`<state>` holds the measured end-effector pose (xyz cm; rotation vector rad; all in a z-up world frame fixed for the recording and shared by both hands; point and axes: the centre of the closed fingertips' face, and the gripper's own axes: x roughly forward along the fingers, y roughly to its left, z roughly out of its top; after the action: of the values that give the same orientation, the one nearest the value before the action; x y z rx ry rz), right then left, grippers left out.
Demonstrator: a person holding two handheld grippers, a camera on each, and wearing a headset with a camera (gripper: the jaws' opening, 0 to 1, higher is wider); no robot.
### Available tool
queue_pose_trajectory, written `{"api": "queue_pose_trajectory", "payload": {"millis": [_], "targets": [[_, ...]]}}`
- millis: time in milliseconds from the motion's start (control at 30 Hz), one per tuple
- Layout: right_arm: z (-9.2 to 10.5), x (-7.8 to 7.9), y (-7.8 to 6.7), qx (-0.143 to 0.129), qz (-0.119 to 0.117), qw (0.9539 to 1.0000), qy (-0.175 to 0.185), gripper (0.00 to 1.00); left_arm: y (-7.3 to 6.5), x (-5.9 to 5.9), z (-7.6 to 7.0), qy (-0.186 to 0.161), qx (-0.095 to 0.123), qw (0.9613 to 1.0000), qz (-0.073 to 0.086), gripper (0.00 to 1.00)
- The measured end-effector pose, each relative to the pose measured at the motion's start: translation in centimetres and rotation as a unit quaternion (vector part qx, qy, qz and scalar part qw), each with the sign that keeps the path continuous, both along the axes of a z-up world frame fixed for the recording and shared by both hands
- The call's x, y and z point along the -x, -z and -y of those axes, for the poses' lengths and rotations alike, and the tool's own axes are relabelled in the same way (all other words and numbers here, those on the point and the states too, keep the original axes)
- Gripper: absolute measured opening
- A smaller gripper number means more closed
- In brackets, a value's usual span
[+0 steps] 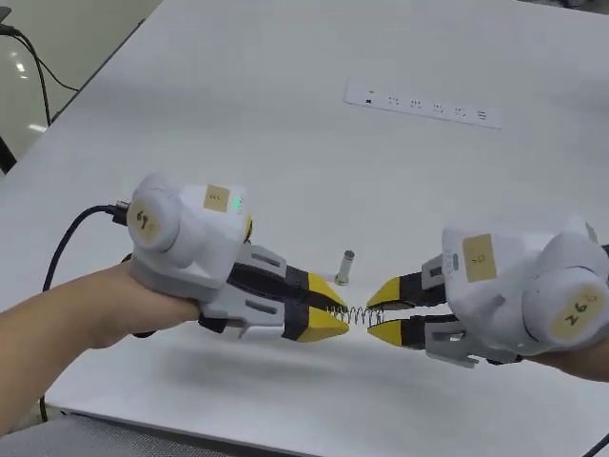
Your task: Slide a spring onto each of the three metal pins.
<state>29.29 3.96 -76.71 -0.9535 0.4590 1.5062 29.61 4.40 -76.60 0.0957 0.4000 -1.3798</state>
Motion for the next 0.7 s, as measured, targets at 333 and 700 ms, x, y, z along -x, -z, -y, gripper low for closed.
{"api": "queue_pose_trajectory", "payload": {"millis": [333, 700], "targets": [[-1.2, 0.3, -1.8, -0.038, -0.023, 0.9990, -0.009, 0.07, 0.2, -0.2, -0.2, -0.005, -0.006, 0.9999, 0.008, 0.02], [-2.5, 0.6, -2.9, -0.071, -0.053, 0.9961, -0.004, 0.06, 0.6, -0.3, -0.2, -0.013, -0.016, 0.9994, 0.029, 0.02]]}}
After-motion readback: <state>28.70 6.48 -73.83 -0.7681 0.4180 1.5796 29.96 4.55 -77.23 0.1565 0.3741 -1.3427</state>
